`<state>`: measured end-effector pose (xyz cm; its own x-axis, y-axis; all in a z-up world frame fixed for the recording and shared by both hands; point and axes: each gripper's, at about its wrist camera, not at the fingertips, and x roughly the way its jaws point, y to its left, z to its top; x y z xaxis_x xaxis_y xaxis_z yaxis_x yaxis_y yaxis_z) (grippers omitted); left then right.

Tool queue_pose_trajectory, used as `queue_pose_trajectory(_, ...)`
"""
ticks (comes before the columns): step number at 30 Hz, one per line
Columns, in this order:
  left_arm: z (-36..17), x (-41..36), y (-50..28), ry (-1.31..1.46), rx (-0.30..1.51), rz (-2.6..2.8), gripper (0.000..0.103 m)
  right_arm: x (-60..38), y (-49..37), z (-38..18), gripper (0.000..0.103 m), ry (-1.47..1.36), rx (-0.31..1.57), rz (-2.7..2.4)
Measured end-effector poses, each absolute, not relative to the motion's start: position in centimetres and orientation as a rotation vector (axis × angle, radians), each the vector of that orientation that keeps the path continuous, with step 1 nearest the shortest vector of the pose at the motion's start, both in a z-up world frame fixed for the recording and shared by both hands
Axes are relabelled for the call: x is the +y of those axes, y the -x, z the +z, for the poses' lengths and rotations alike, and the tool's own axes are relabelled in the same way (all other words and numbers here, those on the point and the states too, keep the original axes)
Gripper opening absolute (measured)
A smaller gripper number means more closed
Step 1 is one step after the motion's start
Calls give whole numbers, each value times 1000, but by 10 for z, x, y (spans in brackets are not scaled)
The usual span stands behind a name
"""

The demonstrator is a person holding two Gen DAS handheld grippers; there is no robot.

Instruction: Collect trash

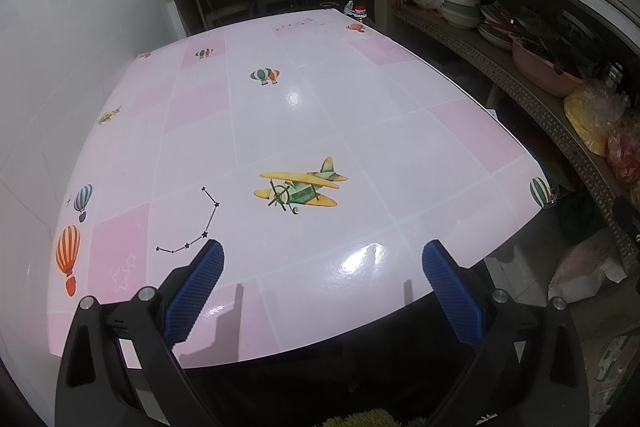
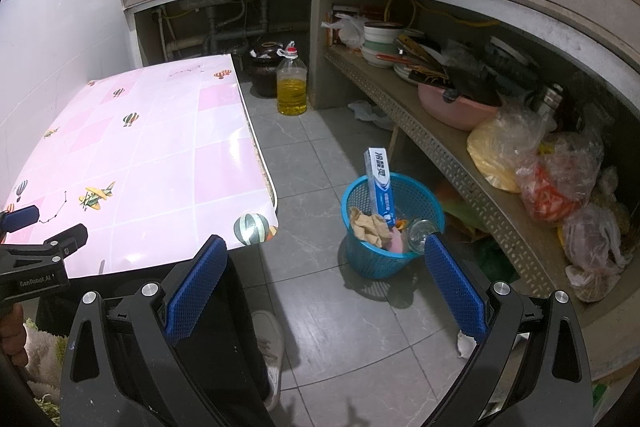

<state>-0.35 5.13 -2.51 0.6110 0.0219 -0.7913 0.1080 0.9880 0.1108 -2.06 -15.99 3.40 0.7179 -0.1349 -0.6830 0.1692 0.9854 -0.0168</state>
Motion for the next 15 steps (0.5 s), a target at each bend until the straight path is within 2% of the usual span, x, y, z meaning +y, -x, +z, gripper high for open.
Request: queue_pose_trajectory(15,-23,53,1,-148,915,-52,97,-156,20,35,95,-46,748,-164)
